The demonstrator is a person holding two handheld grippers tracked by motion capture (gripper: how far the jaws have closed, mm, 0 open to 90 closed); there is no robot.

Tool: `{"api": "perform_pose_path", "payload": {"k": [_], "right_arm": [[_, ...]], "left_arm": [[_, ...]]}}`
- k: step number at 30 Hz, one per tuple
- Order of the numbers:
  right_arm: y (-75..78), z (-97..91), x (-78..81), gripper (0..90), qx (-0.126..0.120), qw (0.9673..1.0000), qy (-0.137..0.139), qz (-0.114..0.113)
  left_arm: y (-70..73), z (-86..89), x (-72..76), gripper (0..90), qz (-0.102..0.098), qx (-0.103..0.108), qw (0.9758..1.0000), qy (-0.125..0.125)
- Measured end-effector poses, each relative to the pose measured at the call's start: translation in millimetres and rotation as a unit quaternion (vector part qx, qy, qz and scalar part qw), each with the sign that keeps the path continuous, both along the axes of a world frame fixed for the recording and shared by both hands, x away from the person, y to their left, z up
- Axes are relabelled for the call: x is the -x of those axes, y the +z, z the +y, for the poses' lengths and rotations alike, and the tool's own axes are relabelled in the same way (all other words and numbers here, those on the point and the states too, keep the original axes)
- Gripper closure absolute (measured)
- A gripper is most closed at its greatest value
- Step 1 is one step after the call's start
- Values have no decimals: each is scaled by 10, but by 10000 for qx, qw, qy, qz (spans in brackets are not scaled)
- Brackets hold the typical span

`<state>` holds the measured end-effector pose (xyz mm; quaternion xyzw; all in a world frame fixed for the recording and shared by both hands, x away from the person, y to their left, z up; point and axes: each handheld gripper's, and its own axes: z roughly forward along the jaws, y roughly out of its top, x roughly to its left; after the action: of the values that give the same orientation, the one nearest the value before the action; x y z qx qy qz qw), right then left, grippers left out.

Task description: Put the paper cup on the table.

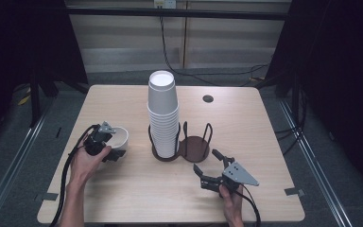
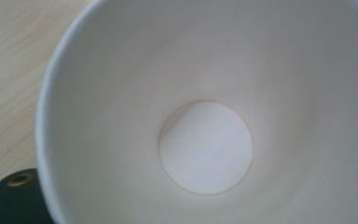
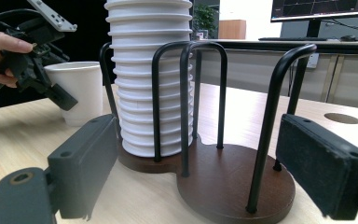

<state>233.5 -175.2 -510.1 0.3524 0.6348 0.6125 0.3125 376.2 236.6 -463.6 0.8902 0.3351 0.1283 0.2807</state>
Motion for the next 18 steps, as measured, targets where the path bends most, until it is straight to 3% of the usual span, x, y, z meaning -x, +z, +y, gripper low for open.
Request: {"api": "perform_pose_path", "payload": {"k": [3, 4, 6, 8, 10, 14, 18], "right_arm": [[1, -1, -4, 123, -20, 10000, -13, 31], [1, 2, -3, 123, -10, 10000, -36, 28], [1, 3, -2, 124, -4, 10000, -44, 16], [1, 4, -1, 124, 1, 10000, -46, 16], [1, 3, -3, 124, -5, 10000, -43, 23], [1, 5, -2, 124, 4, 10000, -39, 26], [1, 5, -2, 124, 7, 10000, -41, 22]], "left_arm": [[-2, 18, 64, 164, -147, 32, 9998, 115], [-33, 51, 95, 159, -110, 127, 9997, 182], [-44, 62, 116, 165, -83, 99, 9998, 181], [-71, 102, 156, 164, -186, 328, 9990, 237], [-87, 142, 186, 159, -197, 645, 9973, 279], [-90, 189, 278, 159, -389, 748, 9954, 453], [-109, 235, 387, 160, -537, 1162, 9898, 619]]}}
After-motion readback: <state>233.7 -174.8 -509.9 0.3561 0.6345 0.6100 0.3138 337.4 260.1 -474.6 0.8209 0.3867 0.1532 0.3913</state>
